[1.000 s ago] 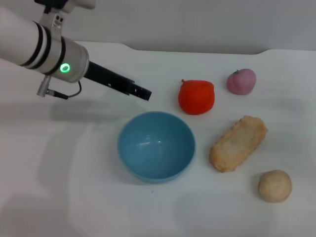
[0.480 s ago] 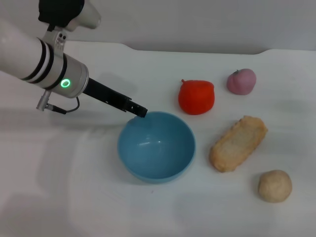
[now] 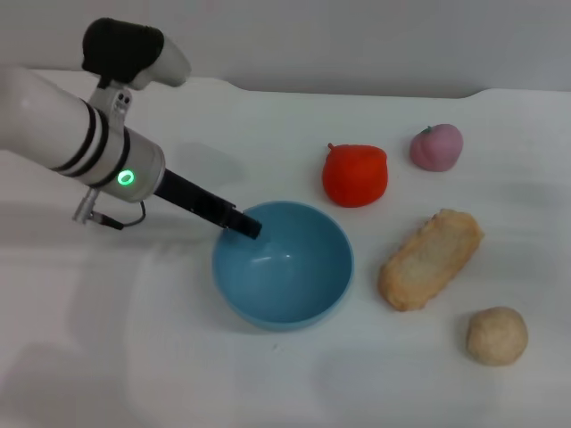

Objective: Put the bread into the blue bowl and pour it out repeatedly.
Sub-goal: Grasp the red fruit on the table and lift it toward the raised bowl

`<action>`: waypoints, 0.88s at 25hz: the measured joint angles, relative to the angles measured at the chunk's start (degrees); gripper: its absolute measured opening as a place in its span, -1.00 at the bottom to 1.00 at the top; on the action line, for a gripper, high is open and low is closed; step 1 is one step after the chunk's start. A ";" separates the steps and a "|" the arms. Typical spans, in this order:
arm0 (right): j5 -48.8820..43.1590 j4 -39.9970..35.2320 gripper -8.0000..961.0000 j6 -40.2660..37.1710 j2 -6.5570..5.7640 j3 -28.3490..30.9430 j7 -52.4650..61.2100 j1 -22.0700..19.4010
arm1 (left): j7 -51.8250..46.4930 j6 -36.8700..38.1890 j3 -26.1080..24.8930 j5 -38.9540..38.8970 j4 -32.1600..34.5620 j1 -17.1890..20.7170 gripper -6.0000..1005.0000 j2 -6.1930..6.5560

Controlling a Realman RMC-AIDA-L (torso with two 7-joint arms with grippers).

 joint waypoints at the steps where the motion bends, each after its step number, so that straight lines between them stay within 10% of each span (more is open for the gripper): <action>1: 0.00 0.00 -0.17 0.00 0.00 0.00 0.02 -0.02 | 0.03 -0.60 0.63 0.01 -0.95 -0.32 0.48 0.00; 22: 0.00 -0.42 -0.17 0.00 0.00 0.09 0.10 0.42 | -0.07 -5.39 8.02 -0.01 -8.72 -4.40 0.44 -0.06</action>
